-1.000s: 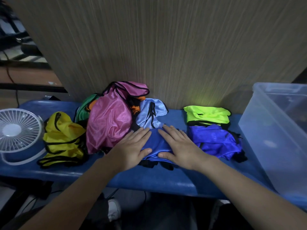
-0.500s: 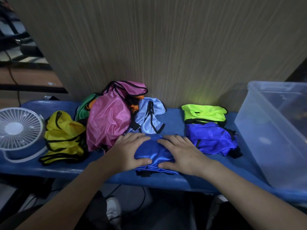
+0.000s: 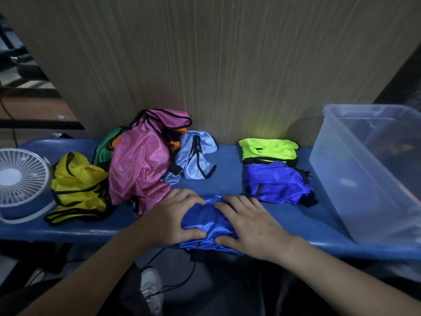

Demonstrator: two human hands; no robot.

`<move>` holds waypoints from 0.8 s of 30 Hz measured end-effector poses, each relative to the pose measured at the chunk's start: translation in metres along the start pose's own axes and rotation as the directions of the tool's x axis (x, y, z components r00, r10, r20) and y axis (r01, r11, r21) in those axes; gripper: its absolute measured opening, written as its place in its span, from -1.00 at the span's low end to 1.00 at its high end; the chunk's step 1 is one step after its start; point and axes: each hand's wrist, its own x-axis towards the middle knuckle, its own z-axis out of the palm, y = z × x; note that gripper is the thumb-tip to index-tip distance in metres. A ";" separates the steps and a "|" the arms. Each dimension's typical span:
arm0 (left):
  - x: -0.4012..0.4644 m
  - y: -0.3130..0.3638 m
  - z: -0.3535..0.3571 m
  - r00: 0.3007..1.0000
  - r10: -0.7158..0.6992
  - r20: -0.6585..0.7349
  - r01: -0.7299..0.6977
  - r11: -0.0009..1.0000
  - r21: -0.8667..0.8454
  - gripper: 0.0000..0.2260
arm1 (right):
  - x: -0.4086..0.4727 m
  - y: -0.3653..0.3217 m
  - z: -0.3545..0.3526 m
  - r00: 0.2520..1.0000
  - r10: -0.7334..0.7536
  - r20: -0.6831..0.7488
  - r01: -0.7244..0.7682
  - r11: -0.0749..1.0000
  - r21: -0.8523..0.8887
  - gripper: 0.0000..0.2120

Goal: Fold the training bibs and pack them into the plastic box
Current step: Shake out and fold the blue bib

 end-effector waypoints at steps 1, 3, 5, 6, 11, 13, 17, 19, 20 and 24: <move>0.002 0.004 0.002 1.000 0.006 0.006 -0.006 1.000 -0.007 -0.36 | -0.006 0.002 -0.001 1.000 0.011 -0.001 -0.011 1.000 0.022 -0.17; 0.007 0.013 0.005 0.999 0.021 0.030 -0.021 1.000 -0.022 -0.37 | -0.018 0.009 -0.004 0.999 0.038 0.015 -0.038 0.998 0.056 -0.17; 0.015 0.023 0.006 0.997 0.040 0.065 -0.038 0.999 -0.034 -0.38 | -0.030 0.014 -0.006 0.998 0.050 0.024 -0.051 0.997 0.060 -0.18; 0.018 0.028 0.007 0.995 0.049 0.083 -0.046 0.998 -0.036 -0.38 | -0.036 0.016 -0.006 0.998 0.056 0.028 -0.058 0.997 0.055 -0.19; 0.034 0.046 0.016 0.985 0.075 0.156 -0.071 0.997 -0.033 -0.40 | -0.059 0.025 -0.005 0.995 0.097 0.034 -0.098 0.995 0.022 -0.22; 0.041 0.054 0.020 0.979 0.087 0.184 -0.084 0.996 -0.025 -0.40 | -0.068 0.029 -0.006 0.991 0.133 0.025 -0.133 0.991 0.005 -0.24; 0.057 0.071 0.032 0.970 0.103 0.219 -0.097 0.995 -0.038 -0.37 | -0.083 0.046 -0.011 0.989 0.148 0.008 -0.148 0.989 0.027 -0.27; 0.067 0.082 0.042 0.973 0.109 0.202 -0.100 0.994 -0.052 -0.36 | -0.090 0.063 -0.016 0.983 0.163 0.082 -0.168 0.984 0.062 -0.23; 0.071 0.089 0.048 0.977 0.114 0.179 -0.105 0.993 -0.057 -0.36 | -0.092 0.071 -0.018 0.980 0.172 0.096 -0.179 0.982 0.065 -0.22; 0.088 0.113 0.066 0.992 0.113 0.061 -0.109 0.992 -0.063 -0.38 | -0.098 0.101 -0.029 0.968 0.198 0.152 -0.210 0.975 0.067 -0.23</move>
